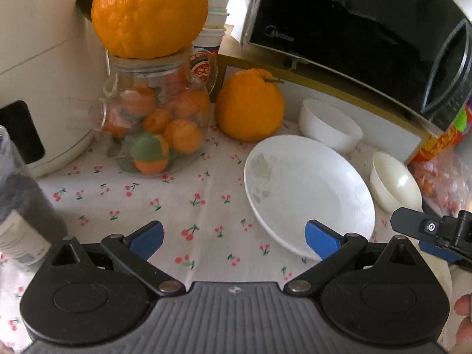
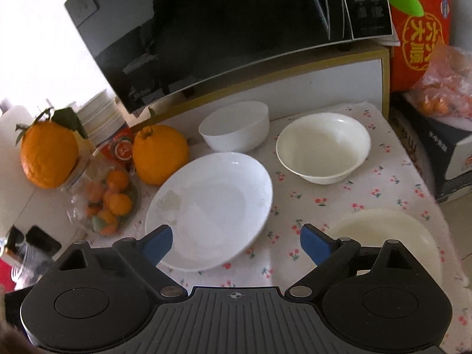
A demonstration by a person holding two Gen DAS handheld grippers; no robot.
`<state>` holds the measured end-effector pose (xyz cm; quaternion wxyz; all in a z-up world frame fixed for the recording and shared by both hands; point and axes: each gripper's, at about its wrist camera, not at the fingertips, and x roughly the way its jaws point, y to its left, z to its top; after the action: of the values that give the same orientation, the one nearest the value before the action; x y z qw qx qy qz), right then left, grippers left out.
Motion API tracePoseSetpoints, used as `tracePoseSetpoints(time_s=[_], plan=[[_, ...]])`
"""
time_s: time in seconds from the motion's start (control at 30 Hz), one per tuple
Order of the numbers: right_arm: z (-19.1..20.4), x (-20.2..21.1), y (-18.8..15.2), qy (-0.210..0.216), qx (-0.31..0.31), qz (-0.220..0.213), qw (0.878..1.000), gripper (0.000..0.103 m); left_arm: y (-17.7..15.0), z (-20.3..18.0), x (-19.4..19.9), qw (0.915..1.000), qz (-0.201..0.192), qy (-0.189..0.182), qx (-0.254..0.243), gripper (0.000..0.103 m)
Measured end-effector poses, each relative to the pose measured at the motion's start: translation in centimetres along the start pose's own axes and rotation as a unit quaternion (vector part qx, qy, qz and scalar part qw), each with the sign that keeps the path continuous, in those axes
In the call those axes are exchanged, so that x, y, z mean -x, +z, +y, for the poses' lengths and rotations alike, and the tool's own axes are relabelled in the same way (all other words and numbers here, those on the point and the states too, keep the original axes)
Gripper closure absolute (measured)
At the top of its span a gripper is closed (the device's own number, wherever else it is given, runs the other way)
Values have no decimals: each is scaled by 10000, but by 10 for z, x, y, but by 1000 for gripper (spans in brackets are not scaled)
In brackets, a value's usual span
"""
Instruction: Organize plates and bowls
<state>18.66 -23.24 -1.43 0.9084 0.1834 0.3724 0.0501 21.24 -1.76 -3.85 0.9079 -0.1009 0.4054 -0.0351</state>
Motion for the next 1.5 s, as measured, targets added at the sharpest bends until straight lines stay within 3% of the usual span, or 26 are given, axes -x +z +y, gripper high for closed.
tracePoseSetpoints(time_s=[0.23,0.4,0.53,0.63,0.87,1.07,1.3,1.5], plan=[[-11,-27,8,155,-273,-225,9993,8,4,10,-23,9985,-157,-261,465,6],[-9,-49,7,71,-453,-155,9988,9,5,17,-33,9974,-238,-371,567,18],[-6,-57,1,-27,-236,-79,9997,12,2,17,-39,9967,-203,-560,552,26],[-6,-59,-1,-133,-135,-62,9998,21,-2,14,-42,9972,-192,-597,420,33],[-15,-62,-1,-112,-358,89,9993,64,-6,7,-44,9963,-77,-769,370,65],[-21,-62,-1,-230,-413,186,9987,87,-6,5,-45,9950,-7,-931,363,88],[-16,-55,0,-207,-421,302,9984,91,-3,3,-38,9968,14,-770,217,89],[5,-53,-4,-149,-47,946,9954,86,9,7,-36,9991,275,-296,-90,92]])
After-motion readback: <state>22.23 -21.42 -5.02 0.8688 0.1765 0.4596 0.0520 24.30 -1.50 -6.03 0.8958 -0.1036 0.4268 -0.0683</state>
